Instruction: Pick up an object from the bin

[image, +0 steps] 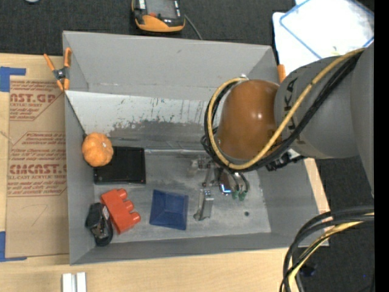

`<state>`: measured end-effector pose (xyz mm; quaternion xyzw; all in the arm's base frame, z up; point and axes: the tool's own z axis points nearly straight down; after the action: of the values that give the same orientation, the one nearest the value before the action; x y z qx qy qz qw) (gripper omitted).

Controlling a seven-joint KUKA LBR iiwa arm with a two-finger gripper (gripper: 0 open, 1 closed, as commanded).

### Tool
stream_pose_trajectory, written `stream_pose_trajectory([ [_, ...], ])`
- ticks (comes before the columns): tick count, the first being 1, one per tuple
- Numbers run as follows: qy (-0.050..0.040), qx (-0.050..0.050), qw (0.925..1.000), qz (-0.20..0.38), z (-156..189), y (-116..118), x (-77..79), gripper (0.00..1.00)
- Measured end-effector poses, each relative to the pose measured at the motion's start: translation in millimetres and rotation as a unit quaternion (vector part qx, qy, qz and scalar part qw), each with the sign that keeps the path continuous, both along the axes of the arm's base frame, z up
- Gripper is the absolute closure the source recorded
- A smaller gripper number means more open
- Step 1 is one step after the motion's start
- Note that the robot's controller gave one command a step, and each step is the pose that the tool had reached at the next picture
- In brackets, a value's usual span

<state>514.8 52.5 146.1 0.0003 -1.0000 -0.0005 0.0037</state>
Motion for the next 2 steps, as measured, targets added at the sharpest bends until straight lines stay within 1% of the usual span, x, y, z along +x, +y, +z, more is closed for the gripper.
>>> stream_pose_trajectory([
  [1,-0.0038,0.0,1.0,0.0,3.8,-0.2,2.0,0.0],
  [2,-0.0027,0.001,0.9982,0.06,-77.0,47.1,-16.2,0.0],
])
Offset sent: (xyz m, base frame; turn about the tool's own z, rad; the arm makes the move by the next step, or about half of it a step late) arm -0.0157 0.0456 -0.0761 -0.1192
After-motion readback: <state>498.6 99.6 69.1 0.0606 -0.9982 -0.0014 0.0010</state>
